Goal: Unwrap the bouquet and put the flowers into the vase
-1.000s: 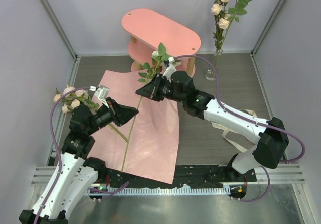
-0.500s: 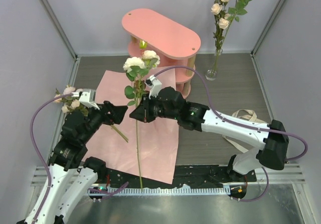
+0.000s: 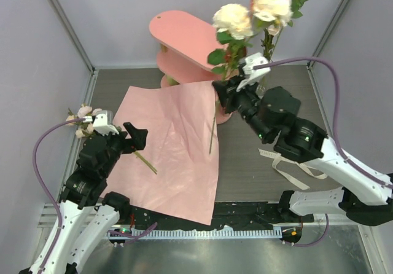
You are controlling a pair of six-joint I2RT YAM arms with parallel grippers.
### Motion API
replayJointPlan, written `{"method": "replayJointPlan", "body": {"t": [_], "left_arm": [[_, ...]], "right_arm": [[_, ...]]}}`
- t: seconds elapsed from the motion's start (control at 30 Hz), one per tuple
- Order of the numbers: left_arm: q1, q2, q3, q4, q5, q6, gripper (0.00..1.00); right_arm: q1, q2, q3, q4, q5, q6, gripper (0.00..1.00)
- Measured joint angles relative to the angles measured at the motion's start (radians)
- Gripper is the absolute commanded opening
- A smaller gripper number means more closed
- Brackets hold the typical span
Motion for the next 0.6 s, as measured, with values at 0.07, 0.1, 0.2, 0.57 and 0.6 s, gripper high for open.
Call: {"method": "replayJointPlan", "body": {"t": [0.07, 0.1, 0.2, 0.57, 0.6], "left_arm": [[0.000, 0.000, 0.000, -0.001, 0.000, 0.000, 0.87], [0.000, 0.000, 0.000, -0.001, 0.000, 0.000, 0.87], [0.000, 0.002, 0.000, 0.000, 0.000, 0.000, 0.87], [-0.001, 0.021, 0.000, 0.000, 0.001, 0.001, 0.87], [-0.001, 0.023, 0.000, 0.000, 0.001, 0.001, 0.87]], "right_arm": [[-0.008, -0.032, 0.014, 0.033, 0.131, -0.111, 0.01], [-0.018, -0.037, 0.020, 0.051, 0.176, -0.151, 0.01], [-0.111, -0.013, 0.066, 0.107, 0.277, -0.279, 0.01], [-0.675, 0.171, 0.086, 0.245, 0.239, -0.315, 0.01], [-0.707, 0.178, 0.086, 0.274, 0.227, -0.314, 0.01]]}}
